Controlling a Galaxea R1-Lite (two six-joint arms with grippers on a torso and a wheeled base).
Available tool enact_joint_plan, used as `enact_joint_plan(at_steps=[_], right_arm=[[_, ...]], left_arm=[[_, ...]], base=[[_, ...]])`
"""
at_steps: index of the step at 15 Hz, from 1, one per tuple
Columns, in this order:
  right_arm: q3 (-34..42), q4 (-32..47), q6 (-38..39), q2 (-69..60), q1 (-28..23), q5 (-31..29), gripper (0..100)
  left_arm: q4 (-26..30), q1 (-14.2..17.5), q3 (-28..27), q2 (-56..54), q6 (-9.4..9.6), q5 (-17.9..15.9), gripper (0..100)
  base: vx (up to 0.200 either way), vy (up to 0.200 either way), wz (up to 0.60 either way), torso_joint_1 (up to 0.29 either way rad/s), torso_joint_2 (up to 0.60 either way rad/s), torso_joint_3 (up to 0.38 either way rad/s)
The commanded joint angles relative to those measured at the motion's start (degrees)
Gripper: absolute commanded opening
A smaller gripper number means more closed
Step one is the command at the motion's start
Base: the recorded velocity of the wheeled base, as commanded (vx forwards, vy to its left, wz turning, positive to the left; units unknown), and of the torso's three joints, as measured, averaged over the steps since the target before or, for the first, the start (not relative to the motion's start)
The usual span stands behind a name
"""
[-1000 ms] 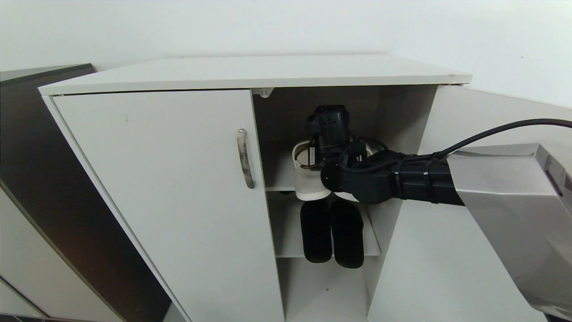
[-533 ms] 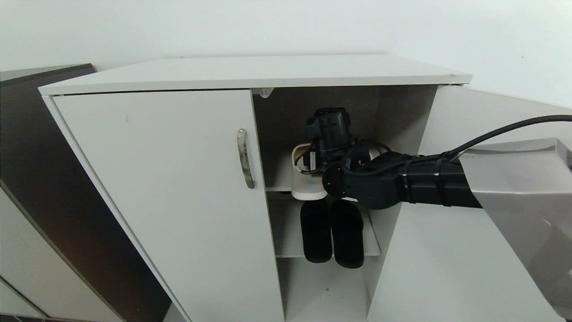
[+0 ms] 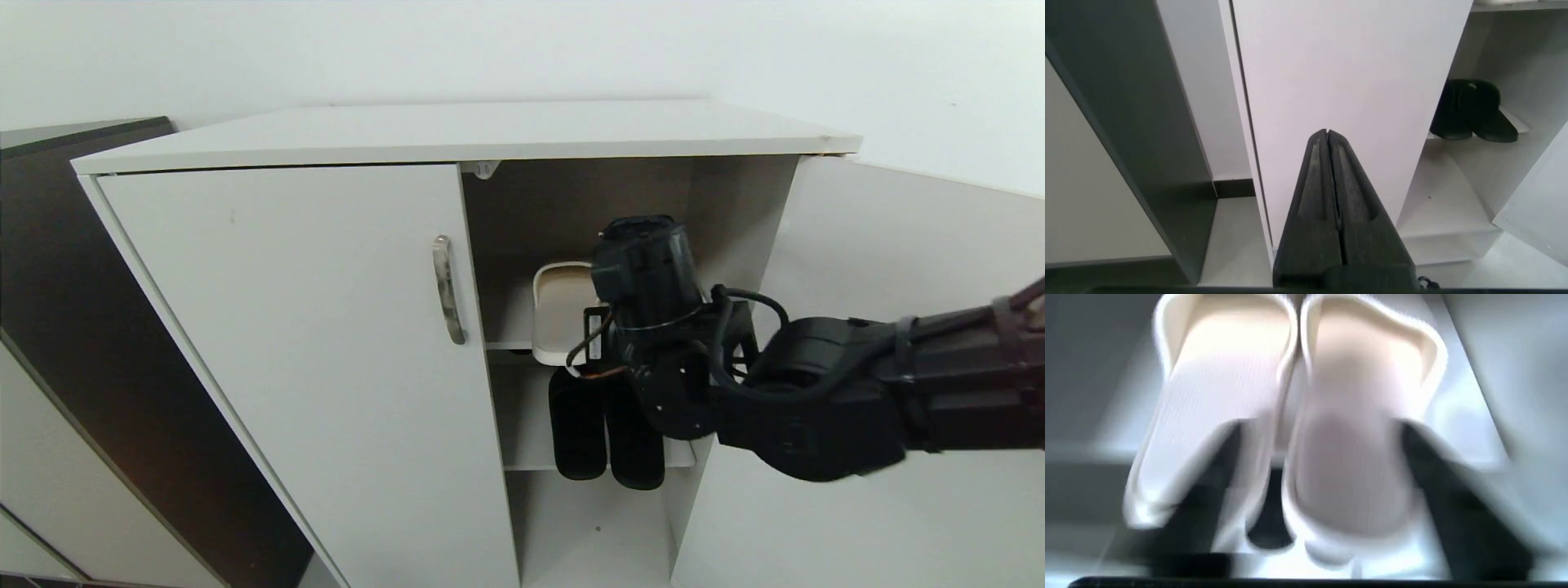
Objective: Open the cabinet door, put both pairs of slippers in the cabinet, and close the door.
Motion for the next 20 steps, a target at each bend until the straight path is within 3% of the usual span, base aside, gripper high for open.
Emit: enact_joint_plan(at_steps=[1,4,9,20], right_arm=[[11.4,-5.4,-0.19,-9.74,3.19,0.26,0],[18.34,-7.68,-0.19,-12.73,3.8,1.66,0],[18.78,-8.82,-0.1,-11.5,3.27,2.98,0],[20.98,-10.49,-0.1,-10.62,3.1,3.16,0]], left_arm=[[-0.07,0.01,0.0,0.05,0.02,-0.02,0],[-0.07,0.01,0.0,0.05,0.02,-0.02,0],[0.01,0.01,0.0,0.05,0.02,-0.02,0],[0.01,0.01,0.0,0.05,0.02,-0.02,0]], base=[[0.0,0.0,0.0,0.0,0.0,0.0],[0.0,0.0,0.0,0.0,0.0,0.0],[0.0,0.0,0.0,0.0,0.0,0.0],[-0.2,0.0,0.0,0.001,0.0,0.003]])
